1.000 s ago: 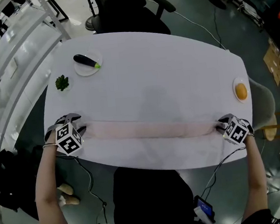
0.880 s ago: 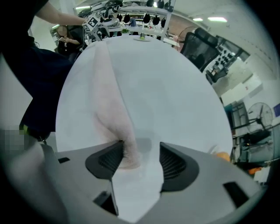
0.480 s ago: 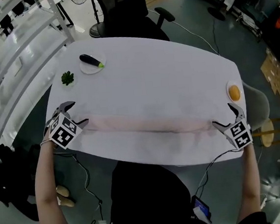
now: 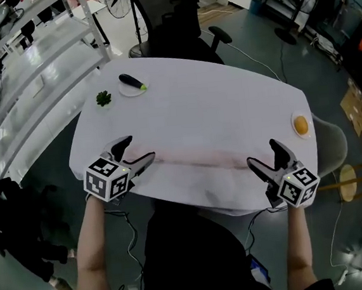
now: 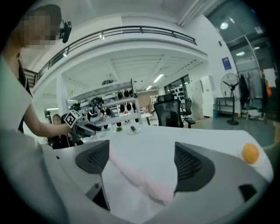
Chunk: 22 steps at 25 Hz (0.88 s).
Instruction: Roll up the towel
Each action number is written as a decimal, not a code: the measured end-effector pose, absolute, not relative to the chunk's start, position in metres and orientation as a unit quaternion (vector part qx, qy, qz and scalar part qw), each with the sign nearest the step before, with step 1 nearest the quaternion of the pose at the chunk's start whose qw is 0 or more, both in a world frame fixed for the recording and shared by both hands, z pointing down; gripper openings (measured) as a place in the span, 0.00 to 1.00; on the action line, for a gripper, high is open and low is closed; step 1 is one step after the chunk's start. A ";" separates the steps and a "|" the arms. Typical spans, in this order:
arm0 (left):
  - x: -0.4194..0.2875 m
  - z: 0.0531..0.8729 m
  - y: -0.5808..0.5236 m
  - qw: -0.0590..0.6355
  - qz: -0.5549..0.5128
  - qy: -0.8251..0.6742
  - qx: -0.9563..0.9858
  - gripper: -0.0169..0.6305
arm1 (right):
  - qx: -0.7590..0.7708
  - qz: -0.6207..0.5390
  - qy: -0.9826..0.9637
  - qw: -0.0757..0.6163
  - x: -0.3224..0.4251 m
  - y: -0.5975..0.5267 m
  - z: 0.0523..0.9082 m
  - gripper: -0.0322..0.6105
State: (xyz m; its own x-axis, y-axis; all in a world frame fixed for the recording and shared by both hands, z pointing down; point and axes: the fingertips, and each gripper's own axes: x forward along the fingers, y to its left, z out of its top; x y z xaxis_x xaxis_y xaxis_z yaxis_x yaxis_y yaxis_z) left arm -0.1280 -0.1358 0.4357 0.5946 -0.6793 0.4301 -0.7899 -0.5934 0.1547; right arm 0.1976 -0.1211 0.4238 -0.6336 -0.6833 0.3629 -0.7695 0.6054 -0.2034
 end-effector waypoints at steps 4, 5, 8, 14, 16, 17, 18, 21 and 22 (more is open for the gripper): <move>-0.106 0.420 -0.122 0.184 0.087 -0.425 0.882 0.60 | 0.412 0.174 -0.893 0.041 0.164 -0.105 0.406 0.75; -0.102 0.417 -0.119 0.182 0.075 -0.424 0.884 0.59 | 0.415 0.170 -0.893 0.035 0.156 -0.100 0.404 0.72; -0.088 0.405 -0.112 0.169 0.049 -0.421 0.890 0.50 | 0.424 0.162 -0.891 0.029 0.133 -0.081 0.401 0.64; -0.082 0.385 -0.094 0.148 0.016 -0.418 0.896 0.28 | 0.490 0.137 -0.861 0.009 0.116 -0.051 0.394 0.35; -0.087 0.383 -0.083 0.149 0.013 -0.417 0.897 0.18 | 0.517 0.132 -0.846 0.006 0.114 -0.039 0.391 0.23; -0.091 0.382 -0.076 0.146 0.012 -0.416 0.897 0.15 | 0.528 0.131 -0.839 0.004 0.112 -0.031 0.390 0.18; -0.095 0.381 -0.070 0.143 0.011 -0.415 0.898 0.12 | 0.539 0.129 -0.832 0.005 0.111 -0.023 0.389 0.13; -0.105 0.376 -0.052 0.126 0.004 -0.407 0.905 0.08 | 0.559 0.124 -0.820 0.009 0.101 -0.002 0.389 0.06; -0.108 0.375 -0.046 0.119 0.004 -0.405 0.906 0.06 | 0.563 0.125 -0.817 0.010 0.096 0.005 0.390 0.06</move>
